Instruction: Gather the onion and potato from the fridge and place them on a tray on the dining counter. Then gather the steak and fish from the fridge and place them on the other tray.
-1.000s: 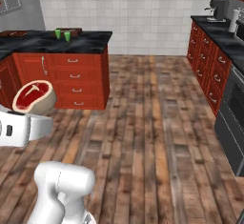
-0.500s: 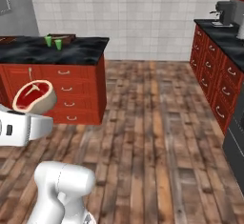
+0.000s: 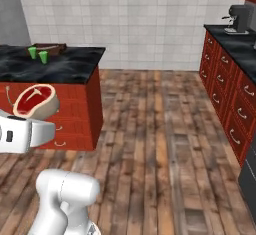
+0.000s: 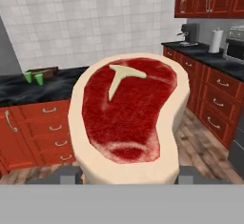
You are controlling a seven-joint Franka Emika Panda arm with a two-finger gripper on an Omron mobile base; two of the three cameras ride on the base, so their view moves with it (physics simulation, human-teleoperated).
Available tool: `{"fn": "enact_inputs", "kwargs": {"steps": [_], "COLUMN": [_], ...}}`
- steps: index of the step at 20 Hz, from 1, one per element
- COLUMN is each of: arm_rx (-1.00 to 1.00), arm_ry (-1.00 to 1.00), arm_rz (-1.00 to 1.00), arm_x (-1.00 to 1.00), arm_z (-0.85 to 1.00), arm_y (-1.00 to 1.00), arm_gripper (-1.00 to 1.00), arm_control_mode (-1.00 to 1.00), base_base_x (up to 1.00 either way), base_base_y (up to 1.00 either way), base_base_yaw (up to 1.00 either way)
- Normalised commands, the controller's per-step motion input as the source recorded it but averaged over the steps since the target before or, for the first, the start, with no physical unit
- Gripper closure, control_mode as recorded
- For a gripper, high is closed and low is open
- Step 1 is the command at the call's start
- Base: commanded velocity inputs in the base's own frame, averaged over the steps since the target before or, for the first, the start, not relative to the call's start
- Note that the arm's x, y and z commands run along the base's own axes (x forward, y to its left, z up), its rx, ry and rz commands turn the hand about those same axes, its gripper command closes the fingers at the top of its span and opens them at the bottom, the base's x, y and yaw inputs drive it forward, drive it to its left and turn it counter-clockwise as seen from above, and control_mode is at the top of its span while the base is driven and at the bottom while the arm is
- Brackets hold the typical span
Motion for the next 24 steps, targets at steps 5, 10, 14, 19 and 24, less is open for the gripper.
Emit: {"fn": "enact_inputs", "kwargs": {"steps": [5,10,14,19,24], "arm_rx": [0.0,0.0,0.0,0.0,0.0], "arm_ry": [0.0,0.0,0.0,0.0,0.0], "arm_rz": [0.0,0.0,0.0,0.0,0.0], "arm_x": [0.0,0.0,0.0,0.0,0.0], "arm_z": [0.0,0.0,0.0,0.0,0.0], "arm_y": [0.0,0.0,0.0,0.0,0.0], "arm_gripper": [1.0,1.0,1.0,1.0,1.0], "arm_control_mode": [1.0,1.0,1.0,1.0,1.0], "base_base_x": [1.0,1.0,1.0,1.0,1.0], "base_base_y": [-0.45,-0.5,-0.44,-0.39,-0.35], "base_base_yaw": [0.02,0.04,0.04,0.08,0.12]}}
